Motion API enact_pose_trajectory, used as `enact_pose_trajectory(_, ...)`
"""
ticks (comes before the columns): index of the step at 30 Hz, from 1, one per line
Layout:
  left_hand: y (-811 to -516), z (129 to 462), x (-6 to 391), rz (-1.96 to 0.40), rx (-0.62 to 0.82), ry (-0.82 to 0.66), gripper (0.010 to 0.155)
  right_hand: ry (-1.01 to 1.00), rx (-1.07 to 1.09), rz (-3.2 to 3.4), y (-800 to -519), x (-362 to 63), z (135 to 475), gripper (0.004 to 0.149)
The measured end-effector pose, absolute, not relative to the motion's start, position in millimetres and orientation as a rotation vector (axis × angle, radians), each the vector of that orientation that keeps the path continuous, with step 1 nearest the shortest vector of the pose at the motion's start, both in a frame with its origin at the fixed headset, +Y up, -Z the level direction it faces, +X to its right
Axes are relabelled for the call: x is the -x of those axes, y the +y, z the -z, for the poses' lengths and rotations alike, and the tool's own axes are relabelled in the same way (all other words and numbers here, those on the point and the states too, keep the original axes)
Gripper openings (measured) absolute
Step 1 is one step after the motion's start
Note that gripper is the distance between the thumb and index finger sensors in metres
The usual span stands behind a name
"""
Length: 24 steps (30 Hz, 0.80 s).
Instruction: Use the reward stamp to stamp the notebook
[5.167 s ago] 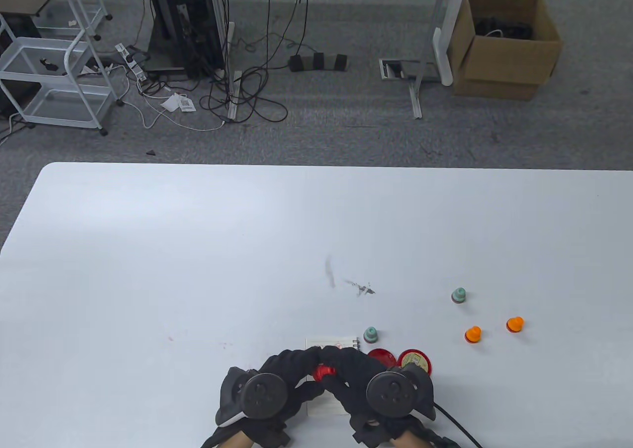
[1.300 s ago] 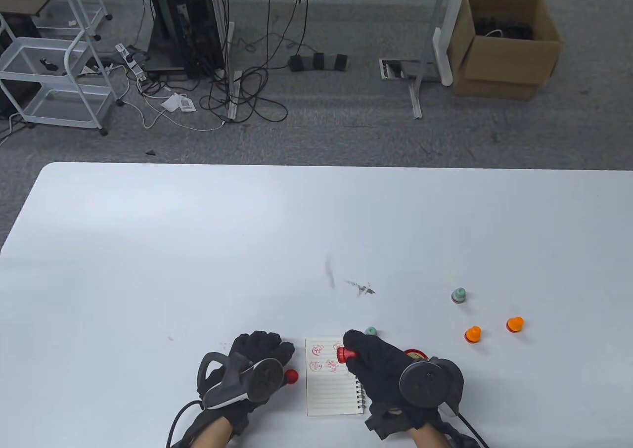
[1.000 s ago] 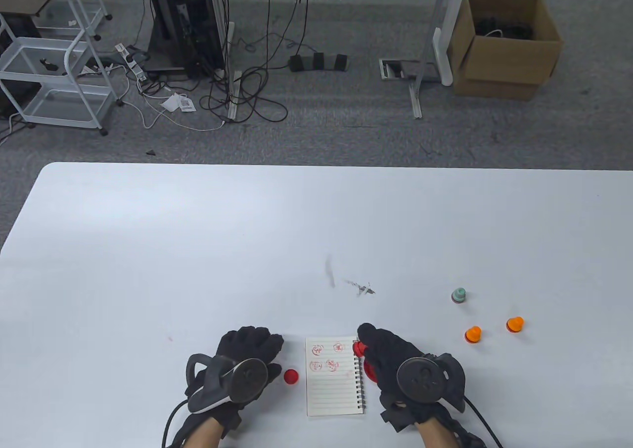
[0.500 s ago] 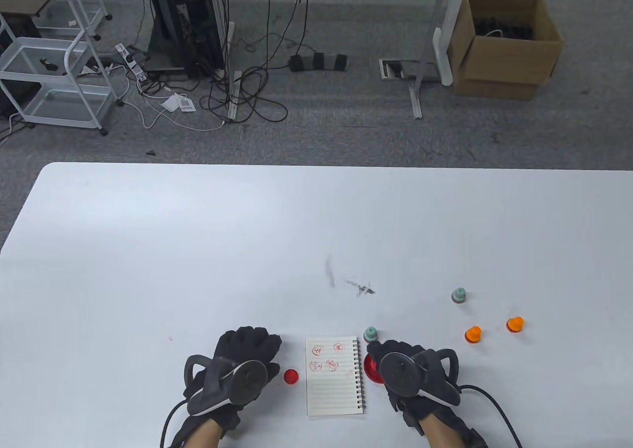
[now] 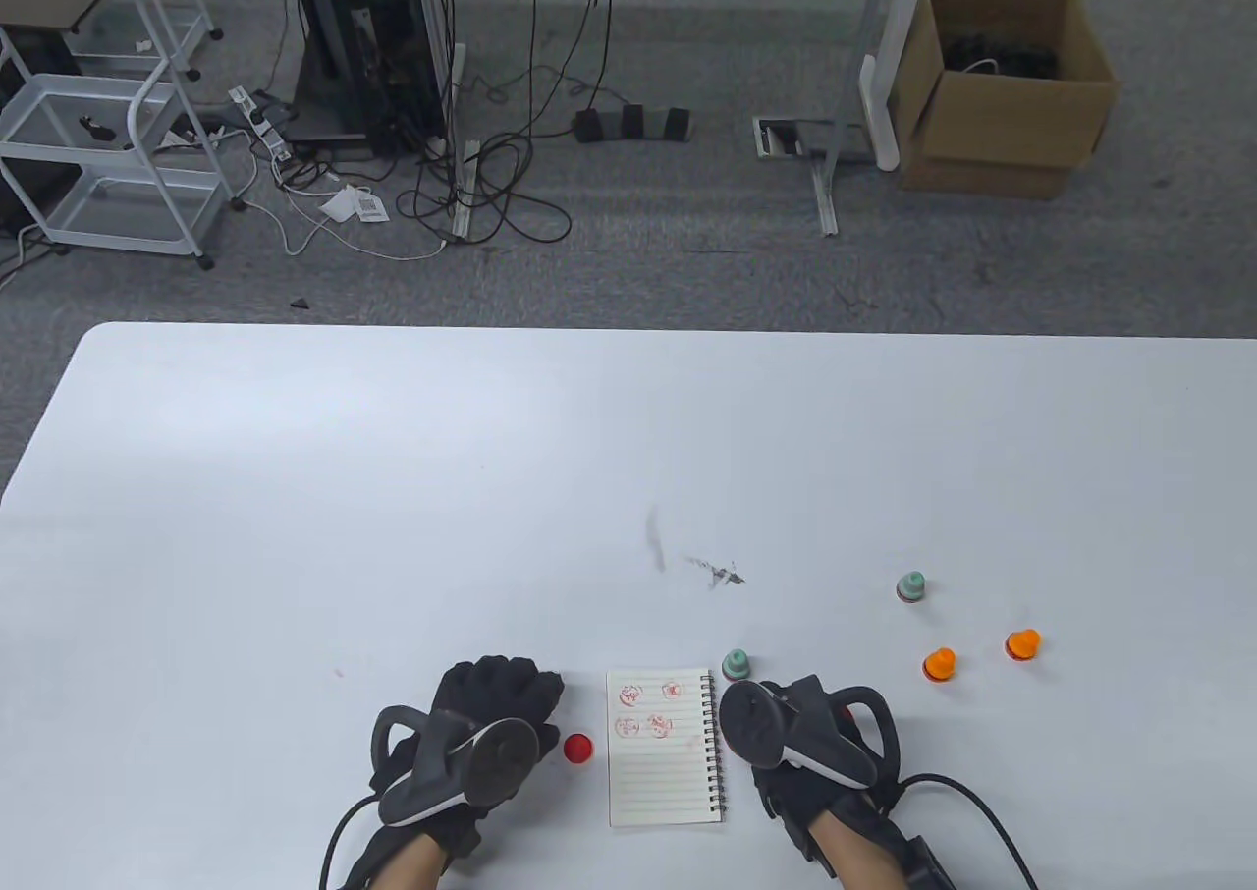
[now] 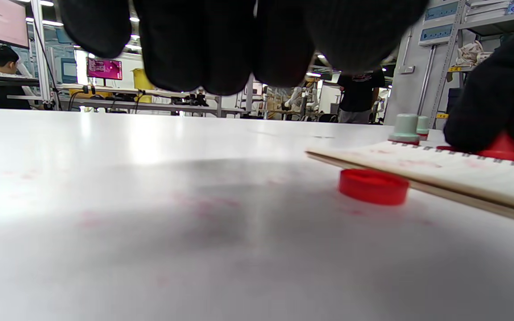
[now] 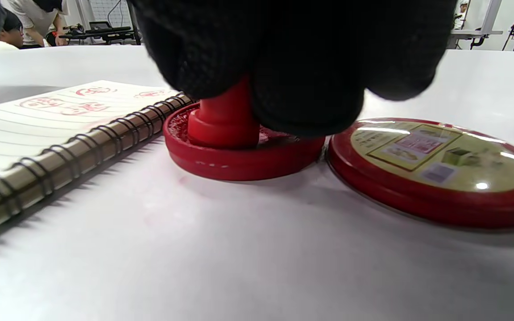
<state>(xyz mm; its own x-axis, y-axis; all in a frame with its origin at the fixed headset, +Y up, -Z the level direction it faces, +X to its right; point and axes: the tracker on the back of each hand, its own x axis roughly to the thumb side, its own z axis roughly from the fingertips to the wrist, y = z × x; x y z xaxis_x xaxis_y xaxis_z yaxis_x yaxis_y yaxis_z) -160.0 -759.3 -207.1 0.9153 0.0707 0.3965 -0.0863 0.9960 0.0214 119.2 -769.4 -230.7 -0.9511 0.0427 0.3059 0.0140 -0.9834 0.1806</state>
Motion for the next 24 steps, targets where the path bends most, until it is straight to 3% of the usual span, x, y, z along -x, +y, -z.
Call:
enact_pose_trajectory(13,-759.6,206.7,159.2,-0.072,-0.033,-0.403,0.056,0.354,-0.442,-3.059,-767.0,-119.6,236.1,0.044)
enact_pose_trajectory(24,-758.7,207.1,160.4,-0.068,-0.022,-0.391,0.056,0.240,-0.491,-3.217,-766.8,-109.0,226.3,0.043)
